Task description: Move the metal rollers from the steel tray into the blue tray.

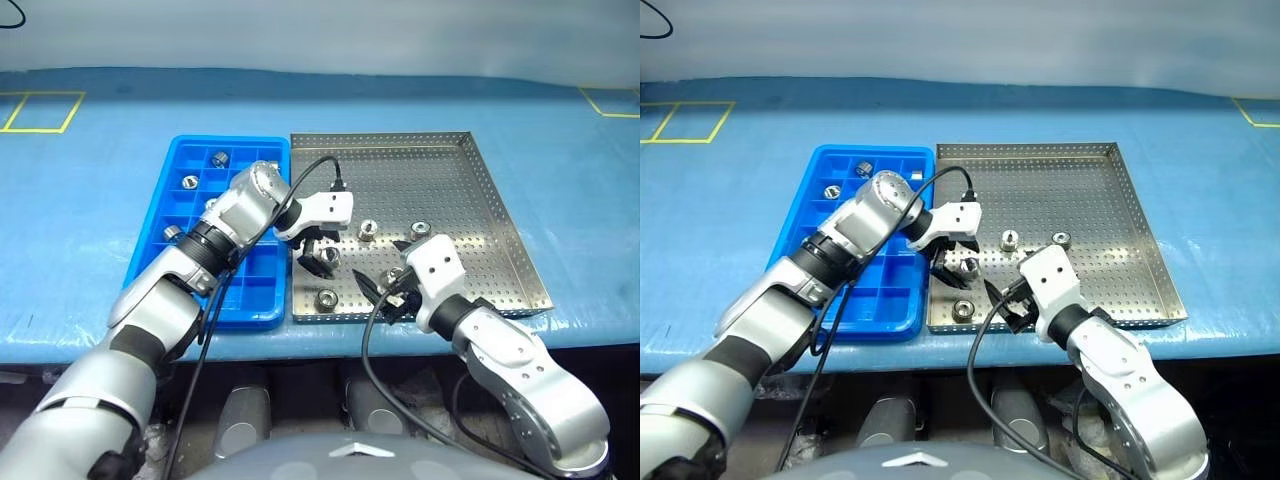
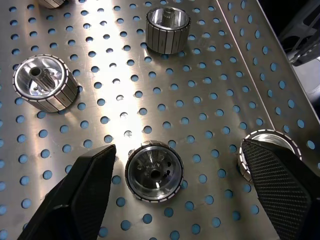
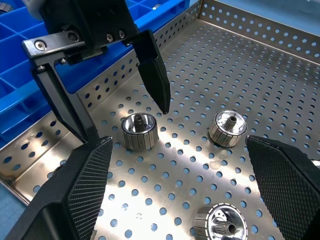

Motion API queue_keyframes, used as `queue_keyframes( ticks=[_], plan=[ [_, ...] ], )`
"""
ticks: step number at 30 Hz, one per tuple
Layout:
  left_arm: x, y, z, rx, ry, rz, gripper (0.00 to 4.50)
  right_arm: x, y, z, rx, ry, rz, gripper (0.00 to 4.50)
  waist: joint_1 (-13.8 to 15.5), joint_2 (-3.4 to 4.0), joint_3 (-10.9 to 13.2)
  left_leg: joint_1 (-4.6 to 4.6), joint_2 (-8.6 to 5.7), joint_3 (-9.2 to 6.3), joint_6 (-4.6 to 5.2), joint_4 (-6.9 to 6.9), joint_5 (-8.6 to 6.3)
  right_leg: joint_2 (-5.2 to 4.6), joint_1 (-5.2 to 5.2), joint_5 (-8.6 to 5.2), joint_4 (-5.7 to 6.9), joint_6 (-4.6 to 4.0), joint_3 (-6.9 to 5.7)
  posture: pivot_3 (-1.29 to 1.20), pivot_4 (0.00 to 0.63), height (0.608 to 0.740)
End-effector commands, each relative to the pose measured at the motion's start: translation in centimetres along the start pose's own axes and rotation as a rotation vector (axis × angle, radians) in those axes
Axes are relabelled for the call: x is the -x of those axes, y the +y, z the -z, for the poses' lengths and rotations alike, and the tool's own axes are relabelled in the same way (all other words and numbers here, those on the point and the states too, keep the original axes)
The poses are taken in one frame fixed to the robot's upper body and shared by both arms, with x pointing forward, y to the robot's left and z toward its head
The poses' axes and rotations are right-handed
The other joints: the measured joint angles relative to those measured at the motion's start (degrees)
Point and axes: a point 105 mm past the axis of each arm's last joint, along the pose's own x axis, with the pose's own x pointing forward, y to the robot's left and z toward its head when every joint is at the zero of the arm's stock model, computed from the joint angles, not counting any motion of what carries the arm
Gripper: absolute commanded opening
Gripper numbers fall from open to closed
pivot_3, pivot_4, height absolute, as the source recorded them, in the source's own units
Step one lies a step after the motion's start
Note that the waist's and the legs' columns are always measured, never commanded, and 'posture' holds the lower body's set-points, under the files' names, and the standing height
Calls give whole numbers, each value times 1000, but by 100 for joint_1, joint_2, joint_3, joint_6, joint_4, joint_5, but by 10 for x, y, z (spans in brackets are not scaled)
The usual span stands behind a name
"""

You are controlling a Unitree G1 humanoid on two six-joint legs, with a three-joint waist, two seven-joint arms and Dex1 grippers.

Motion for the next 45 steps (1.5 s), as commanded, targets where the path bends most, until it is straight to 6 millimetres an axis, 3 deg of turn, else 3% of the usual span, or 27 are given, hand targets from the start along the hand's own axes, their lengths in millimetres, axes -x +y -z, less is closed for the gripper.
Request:
queue_keyframes(
  ticks=[1,12,16,20,22,28,32,39,45],
  plan=[
    [-5,6,-2,-49,17,-61,4473,2,1,-9,16,-45,-2,4500,3,0,0,0,0,0,0,0,0,0,0,1,0,1,0,-129,150,740],
    [-25,4,10,-74,81,-61,4473,2,1,-10,12,-49,6,4500,-4,0,0,1,0,1,0,0,0,1,1,2,1,3,2,-141,150,740],
    [-26,6,10,-61,69,-76,3639,2,1,-9,12,-46,9,4500,5,2,-1,1,-2,-1,0,0,0,0,4,2,0,4,2,-148,150,740],
    [-20,10,0,-37,7,-106,2239,2,0,-8,12,-40,9,4500,-10,2,-1,1,-1,1,0,4,0,0,3,3,1,5,3,-139,150,740],
    [-14,12,-3,-22,-26,-132,1728,1,1,-8,13,-38,7,4500,-16,2,-1,1,0,1,0,4,0,1,2,3,2,5,3,-139,150,740],
    [27,21,-9,49,-172,-317,1731,-1,5,-10,24,-43,-21,4500,-21,4,-1,0,2,0,0,3,0,3,-1,3,5,5,3,-114,150,740],
    [64,22,6,138,-209,-511,1731,-5,8,-13,34,-56,-55,4500,-2,6,0,4,6,-2,0,-1,0,3,0,3,7,4,1,-62,150,740],
    [114,-7,49,296,-144,-797,1731,-21,22,-20,72,-68,-189,4500,153,5,1,12,7,-8,0,-4,0,1,5,2,11,1,-7,55,150,740],
    [117,-36,68,420,-131,-893,1731,-36,37,-24,115,-82,-292,4500,397,2,3,10,1,-13,-1,-2,1,-7,11,2,1,1,-16,102,150,740]
  ],
)
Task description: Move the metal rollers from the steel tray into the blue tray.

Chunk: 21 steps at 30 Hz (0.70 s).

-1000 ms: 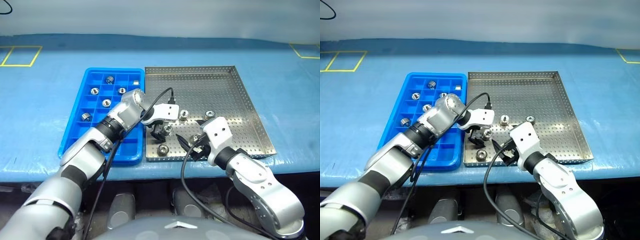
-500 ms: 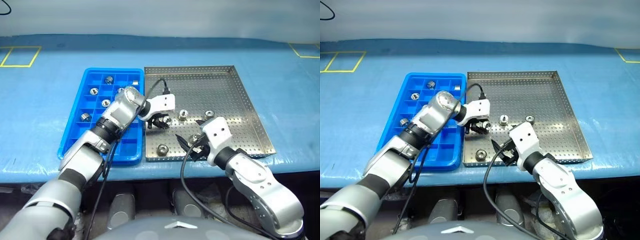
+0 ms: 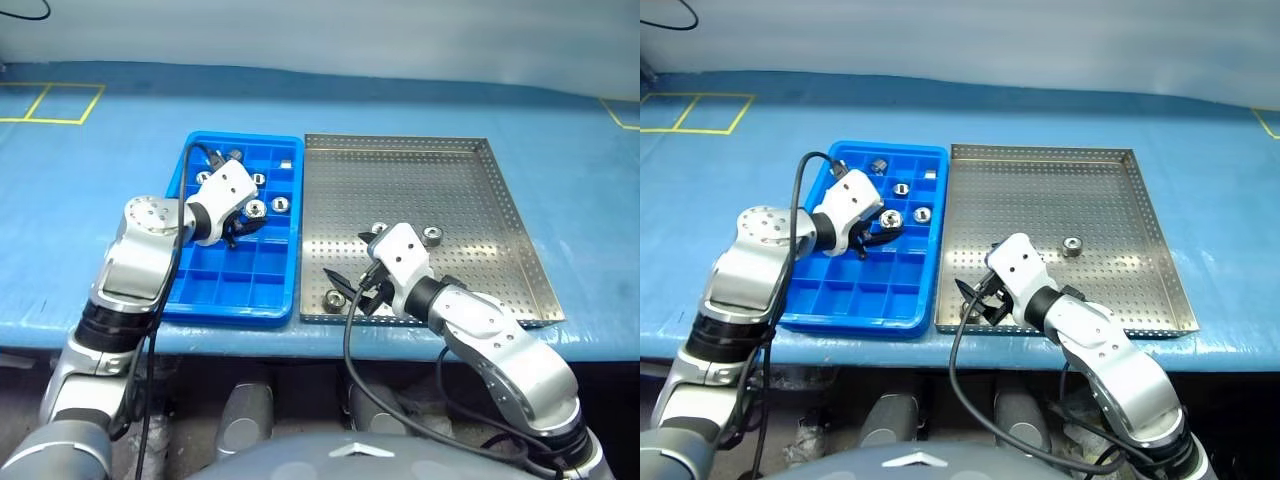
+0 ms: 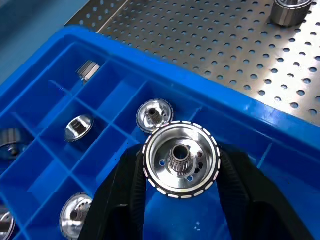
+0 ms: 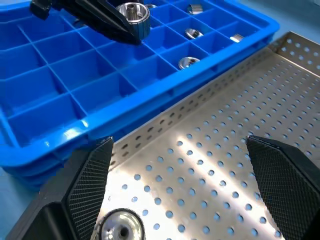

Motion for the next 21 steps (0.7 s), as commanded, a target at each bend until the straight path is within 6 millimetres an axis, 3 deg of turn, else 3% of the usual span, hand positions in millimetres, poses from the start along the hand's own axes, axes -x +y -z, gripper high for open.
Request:
queue_keyframes(
  ticks=[1,15,21],
  plan=[
    [15,-1,-3,27,-29,-85,1731,-6,8,-10,29,-52,-53,4500,57,-1,0,0,0,-1,0,0,0,0,0,0,0,0,0,102,150,740],
    [16,-13,45,154,144,-191,1731,-6,11,-7,11,-53,-45,4500,118,-2,0,3,1,-6,-2,-1,1,-1,2,-2,1,-6,-9,113,150,740],
    [23,-11,47,175,169,-210,1731,-2,9,-4,3,-44,-21,4500,90,0,-1,11,3,0,-3,-2,1,-2,6,-17,2,-33,-7,67,150,740]
  ],
)
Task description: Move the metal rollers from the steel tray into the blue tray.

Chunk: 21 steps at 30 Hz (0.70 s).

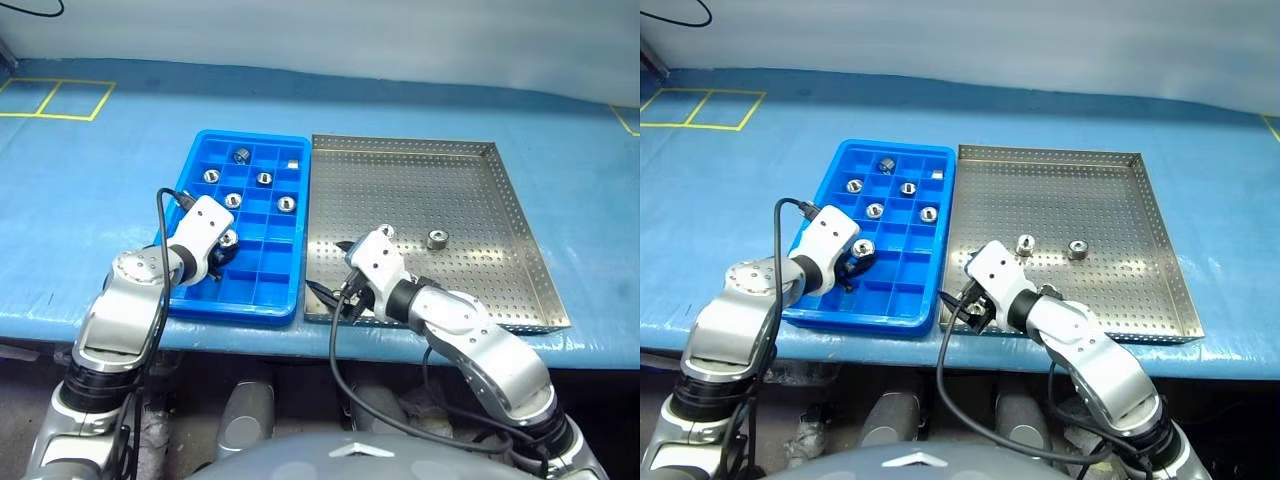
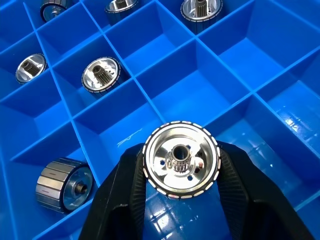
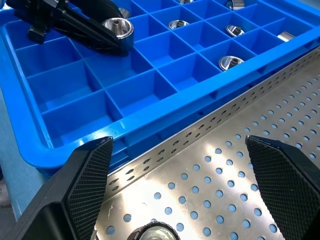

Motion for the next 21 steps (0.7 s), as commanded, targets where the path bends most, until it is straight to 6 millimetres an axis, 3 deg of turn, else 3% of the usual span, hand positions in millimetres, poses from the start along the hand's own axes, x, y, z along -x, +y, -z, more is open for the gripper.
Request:
queue_keyframes(
  ticks=[1,10,18,21],
  plan=[
    [7,5,4,2,26,-31,1731,7,-2,-13,23,-54,29,4500,-9,0,0,0,1,1,0,0,0,0,0,0,0,0,0,67,150,740],
    [25,14,7,51,29,-91,1731,8,-2,-10,12,-45,31,4500,-35,-1,0,-1,3,2,0,-4,0,1,-5,-1,1,-1,1,67,150,740],
    [19,10,15,71,62,-77,4396,7,-3,-11,16,-47,34,4500,-9,-1,0,-1,2,2,0,-4,0,0,-4,-2,-3,-3,0,70,150,740],
    [18,9,-4,61,-19,-54,4455,10,-4,-11,12,-47,51,4500,-9,-2,1,-2,0,4,0,-5,0,-3,-5,-2,-3,-3,1,48,150,740]
  ],
)
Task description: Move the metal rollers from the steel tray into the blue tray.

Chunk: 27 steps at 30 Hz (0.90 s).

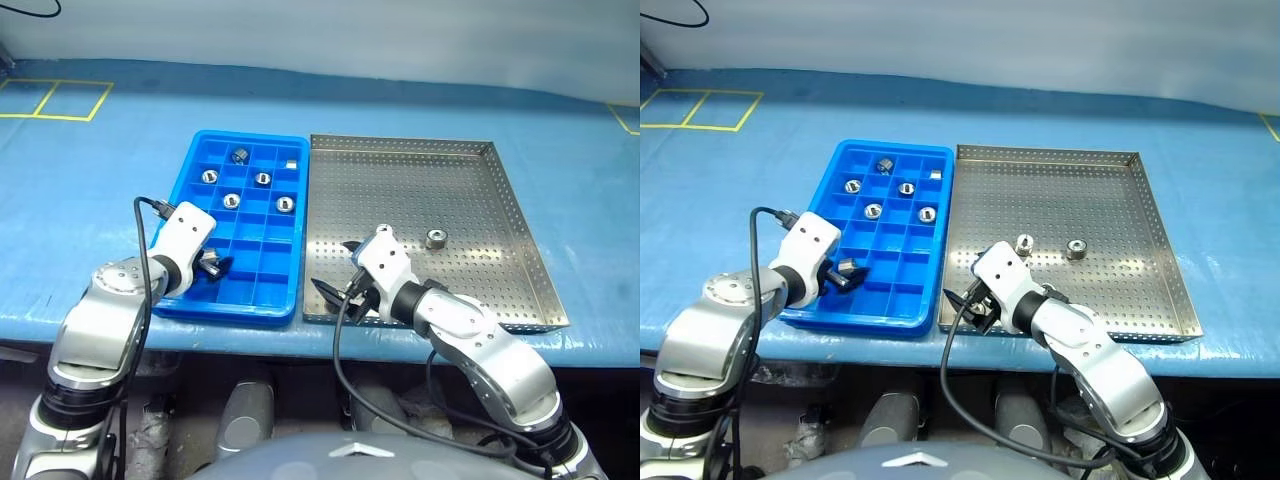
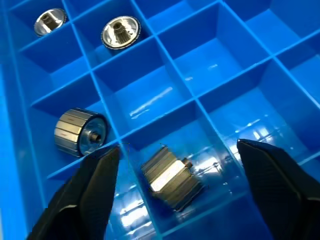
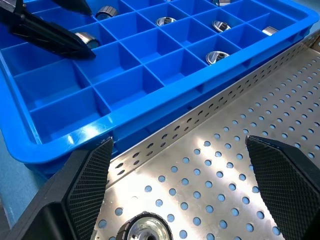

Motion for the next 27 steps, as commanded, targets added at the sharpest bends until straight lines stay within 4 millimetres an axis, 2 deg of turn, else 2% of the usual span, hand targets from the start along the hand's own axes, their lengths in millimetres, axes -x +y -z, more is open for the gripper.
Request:
queue_keyframes(
  ticks=[1,3,4,6,12,15,21,27],
  plan=[
    [1,-3,-24,-19,-104,38,4455,6,-2,-12,20,-50,23,4500,11,-3,2,-1,0,0,0,0,0,0,0,0,0,0,0,48,150,740],
    [5,-16,-52,-47,-222,156,4455,10,-5,-11,18,-44,44,4500,27,-6,3,-5,-1,-3,-1,3,0,0,-1,0,-1,0,-3,37,150,740],
    [6,-20,-60,-62,-255,196,4455,12,-7,-11,18,-41,51,4500,29,-7,4,-7,-3,-5,-2,5,1,-1,0,0,-1,0,-4,31,150,740],
    [10,-31,-82,-165,-329,321,4455,21,-14,-6,13,-17,83,4500,13,-6,4,-7,-3,2,-2,6,1,-3,-1,0,-4,0,0,25,150,740],
    [4,-41,-116,-430,-414,573,4455,41,-24,10,3,61,145,4500,-47,-5,3,-4,-3,13,-1,-4,1,-2,-6,-2,-6,-3,4,-15,150,740],
    [-7,-46,-120,-555,-398,682,4455,44,-26,12,-5,69,167,4500,-85,-4,3,-6,-2,11,-1,-2,1,2,-8,-4,-3,-7,3,-34,150,740],
    [-22,-75,-129,-943,-394,939,4455,45,-24,13,-40,52,212,4500,-141,-6,4,-19,-6,13,2,-1,-1,2,-14,-4,-8,-6,9,-90,150,740],
    [-36,-97,-129,-1184,-395,1052,4455,45,-22,14,-68,39,252,4500,-274,-6,4,-22,-7,14,6,2,-3,4,-14,-2,-8,-1,14,-145,150,740]
  ],
)
